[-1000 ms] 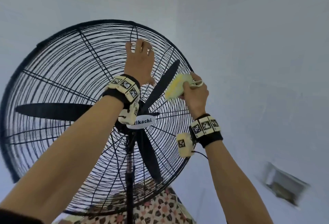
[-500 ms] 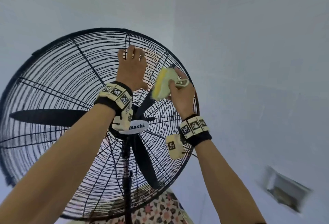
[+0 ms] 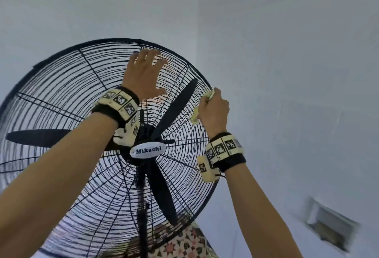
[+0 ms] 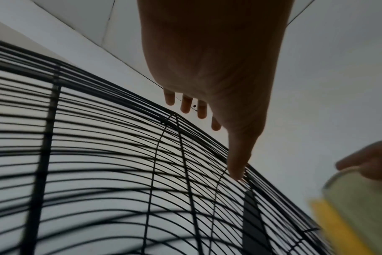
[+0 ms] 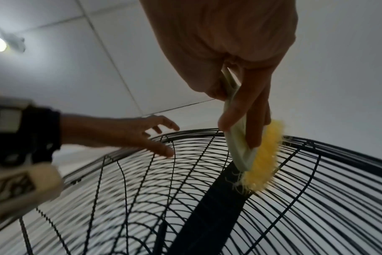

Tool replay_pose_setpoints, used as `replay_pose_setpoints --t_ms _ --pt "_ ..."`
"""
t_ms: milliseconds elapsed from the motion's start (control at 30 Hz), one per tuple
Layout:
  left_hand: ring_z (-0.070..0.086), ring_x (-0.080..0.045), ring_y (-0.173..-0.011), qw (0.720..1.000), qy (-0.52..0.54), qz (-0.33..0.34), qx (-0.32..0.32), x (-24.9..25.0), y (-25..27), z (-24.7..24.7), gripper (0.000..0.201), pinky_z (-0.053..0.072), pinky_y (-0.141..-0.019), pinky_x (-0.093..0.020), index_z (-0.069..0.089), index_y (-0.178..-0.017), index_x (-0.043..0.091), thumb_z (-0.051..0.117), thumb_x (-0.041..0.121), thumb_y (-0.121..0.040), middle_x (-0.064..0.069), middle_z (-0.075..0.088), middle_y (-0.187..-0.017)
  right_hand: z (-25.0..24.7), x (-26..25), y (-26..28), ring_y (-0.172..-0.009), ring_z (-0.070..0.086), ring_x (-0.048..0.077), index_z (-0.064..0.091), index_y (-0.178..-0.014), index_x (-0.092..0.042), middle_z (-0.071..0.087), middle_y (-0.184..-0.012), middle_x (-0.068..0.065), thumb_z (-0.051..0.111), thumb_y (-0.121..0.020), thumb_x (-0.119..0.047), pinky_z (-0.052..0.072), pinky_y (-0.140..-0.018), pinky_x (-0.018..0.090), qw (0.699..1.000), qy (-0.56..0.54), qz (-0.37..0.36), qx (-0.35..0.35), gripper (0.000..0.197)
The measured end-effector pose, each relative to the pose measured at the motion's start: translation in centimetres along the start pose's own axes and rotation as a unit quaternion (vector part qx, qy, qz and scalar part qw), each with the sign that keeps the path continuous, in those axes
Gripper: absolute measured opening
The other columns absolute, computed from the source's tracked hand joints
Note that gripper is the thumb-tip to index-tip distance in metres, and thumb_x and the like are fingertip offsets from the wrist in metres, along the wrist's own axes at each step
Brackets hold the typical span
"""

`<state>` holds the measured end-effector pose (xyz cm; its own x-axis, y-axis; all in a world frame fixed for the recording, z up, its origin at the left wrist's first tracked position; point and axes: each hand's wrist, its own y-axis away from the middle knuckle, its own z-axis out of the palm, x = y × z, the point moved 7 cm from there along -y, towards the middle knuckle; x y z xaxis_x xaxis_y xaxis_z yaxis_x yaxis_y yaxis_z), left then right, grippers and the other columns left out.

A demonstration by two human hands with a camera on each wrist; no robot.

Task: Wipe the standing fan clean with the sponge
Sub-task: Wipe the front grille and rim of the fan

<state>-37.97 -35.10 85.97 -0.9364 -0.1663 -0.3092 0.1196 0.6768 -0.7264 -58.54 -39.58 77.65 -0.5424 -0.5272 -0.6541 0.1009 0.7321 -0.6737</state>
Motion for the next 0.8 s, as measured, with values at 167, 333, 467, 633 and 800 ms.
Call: replay_pose_setpoints --t_ms 167,333,467,633,800 --pt "0.007 -0.032 -0.158 0.996 -0.066 0.011 -0.064 0.4 -2.1 1.4 0.098 0.003 -0.126 -0.059 0.022 -0.162 0.033 0.058 0.081 -0.083 -0.004 0.011 -0.172 2.2 -1.9 -0.5 -0.101 0.056 0.023 0.048 -0.128 0.001 0.06 -0.119 0.018 0.045 -0.107 -0.02 0.042 -0.079 0.024 0.999 0.032 -0.006 -0.027 0.03" --pt "0.017 -0.04 -0.152 0.995 -0.066 -0.004 -0.071 -0.1 -3.5 1.3 0.107 0.01 -0.126 -0.057 0.04 -0.153 0.03 0.075 0.081 -0.066 -0.016 0.027 -0.162 3.1 -5.4 -2.0 -0.091 0.066 0.028 0.062 -0.116 -0.008 0.069 -0.097 0.007 0.046 -0.104 -0.03 0.049 -0.086 0.029 0.993 -0.088 -0.079 -0.016 0.03" --pt "0.017 -0.042 -0.151 0.995 -0.062 -0.02 -0.072 -0.7 -3.4 1.3 0.111 0.011 -0.125 -0.057 0.043 -0.15 0.03 0.077 0.084 -0.059 -0.018 0.028 -0.161 2.4 -1.6 -2.5 -0.086 0.054 0.025 0.062 -0.11 -0.003 0.069 -0.103 0.015 0.045 -0.105 -0.025 0.037 -0.064 0.019 0.999 -0.028 0.009 0.024 0.029" --pt "0.018 -0.041 -0.151 0.993 -0.081 -0.021 -0.084 0.1 -3.9 1.3 0.116 0.013 -0.124 -0.059 0.042 -0.151 0.027 0.077 0.085 -0.057 -0.018 0.027 -0.161 3.3 -3.9 -2.5 -0.085 0.056 0.024 0.06 -0.118 -0.003 0.063 -0.094 0.008 0.041 -0.109 -0.025 0.041 -0.076 0.027 0.999 0.0 -0.046 0.017 0.031" --pt "0.019 -0.041 -0.15 0.993 -0.083 -0.03 -0.078 0.3 -3.8 1.3 0.118 0.013 -0.124 -0.059 0.043 -0.15 0.026 0.08 0.084 -0.053 -0.018 0.029 -0.159 2.3 -3.3 -3.6 -0.078 0.07 0.025 0.068 -0.112 -0.003 0.074 -0.09 0.008 0.042 -0.11 -0.027 0.055 -0.074 0.028 0.99 -0.119 -0.057 0.051 0.036"
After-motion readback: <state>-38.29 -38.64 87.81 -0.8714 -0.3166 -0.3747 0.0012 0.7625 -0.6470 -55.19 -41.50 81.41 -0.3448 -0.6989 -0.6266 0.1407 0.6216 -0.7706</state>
